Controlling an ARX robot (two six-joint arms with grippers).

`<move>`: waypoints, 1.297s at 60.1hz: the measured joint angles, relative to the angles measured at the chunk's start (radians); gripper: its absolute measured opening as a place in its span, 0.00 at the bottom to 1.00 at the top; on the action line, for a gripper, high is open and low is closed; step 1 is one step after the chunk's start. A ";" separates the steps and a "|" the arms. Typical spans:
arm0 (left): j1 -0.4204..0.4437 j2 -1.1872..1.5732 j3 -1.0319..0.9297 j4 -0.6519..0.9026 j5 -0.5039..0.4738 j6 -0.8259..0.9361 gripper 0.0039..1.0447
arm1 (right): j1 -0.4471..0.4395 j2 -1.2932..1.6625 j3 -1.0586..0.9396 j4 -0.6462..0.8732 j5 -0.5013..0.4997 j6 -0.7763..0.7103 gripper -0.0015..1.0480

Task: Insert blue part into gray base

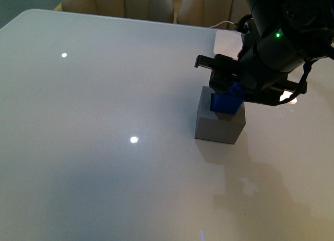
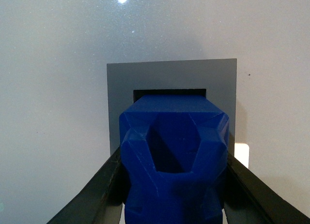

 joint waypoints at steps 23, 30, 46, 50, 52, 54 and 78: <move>0.000 0.000 0.000 0.000 0.000 0.000 0.93 | 0.001 -0.106 -0.098 0.081 0.018 -0.013 0.91; 0.000 0.000 0.000 0.000 0.000 0.000 0.93 | 0.000 -0.222 -0.177 0.143 0.062 -0.046 0.91; 0.000 0.000 0.000 0.000 0.001 0.000 0.93 | -0.008 -0.382 -0.409 0.605 0.203 -0.237 0.80; 0.000 0.000 0.000 0.000 0.000 0.000 0.93 | -0.032 -0.370 -0.567 0.948 0.188 -0.353 0.69; 0.000 0.000 0.000 0.000 0.000 0.000 0.93 | -0.046 -0.371 -0.634 1.069 0.178 -0.389 0.64; 0.000 0.000 0.000 0.000 -0.001 0.000 0.93 | -0.063 -0.387 -0.699 1.183 0.170 -0.415 0.58; 0.000 0.000 0.000 0.000 0.000 0.000 0.93 | -0.207 -0.755 -1.036 1.297 0.029 -0.495 0.02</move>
